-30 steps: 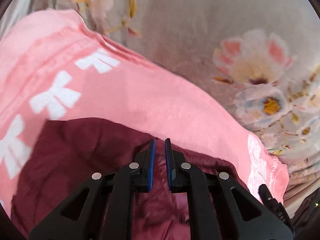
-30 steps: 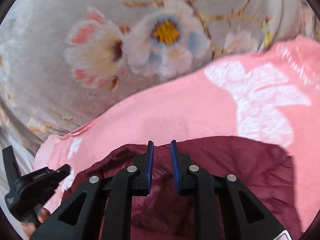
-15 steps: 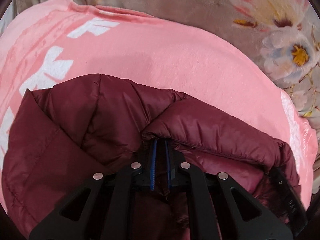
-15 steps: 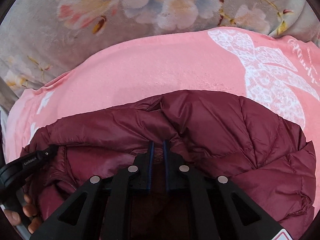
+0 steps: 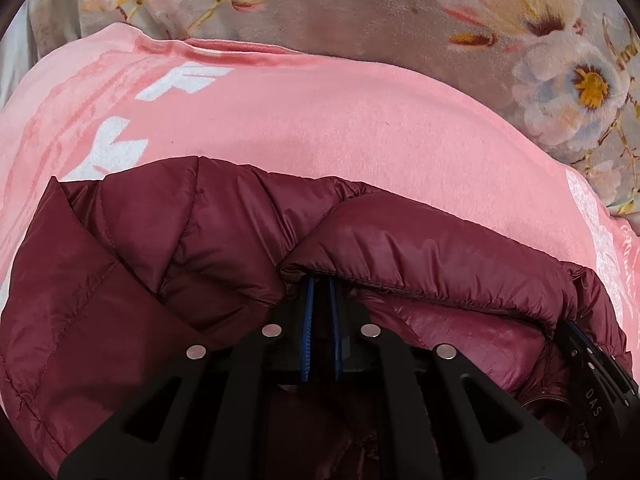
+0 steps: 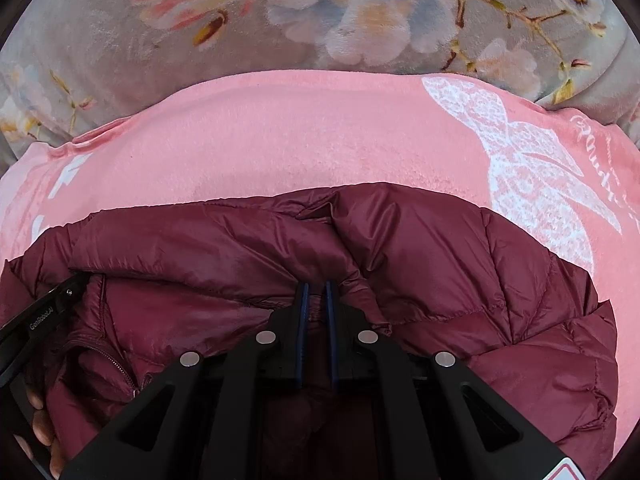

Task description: Fold large clothes

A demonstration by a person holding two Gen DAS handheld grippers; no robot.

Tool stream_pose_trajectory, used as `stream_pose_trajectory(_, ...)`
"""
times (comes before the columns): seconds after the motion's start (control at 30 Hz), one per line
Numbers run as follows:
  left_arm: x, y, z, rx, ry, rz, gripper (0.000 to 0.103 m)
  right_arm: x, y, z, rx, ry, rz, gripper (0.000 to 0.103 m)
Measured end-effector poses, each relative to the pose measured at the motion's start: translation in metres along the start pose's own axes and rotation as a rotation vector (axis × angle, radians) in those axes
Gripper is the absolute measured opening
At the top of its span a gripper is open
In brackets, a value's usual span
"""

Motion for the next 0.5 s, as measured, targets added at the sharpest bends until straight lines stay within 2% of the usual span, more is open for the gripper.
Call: stream_pose_trajectory(0.5, 0.0022, 0.0, -0.002, 0.005, 0.002, -0.017, 0.008, 0.001, 0.0002, 0.0026, 0.022, -0.02, -0.005, 0.006)
Point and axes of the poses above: each gripper's, at about its wrist camera, not at the fingertips, and x roughly against the way its jaws point, z to its left, y to its top, the point moved 2 cm from there along -x, roughly the way its jaws point, and after that the axes turned 15 degrees about -z, right-handed, at the moved point
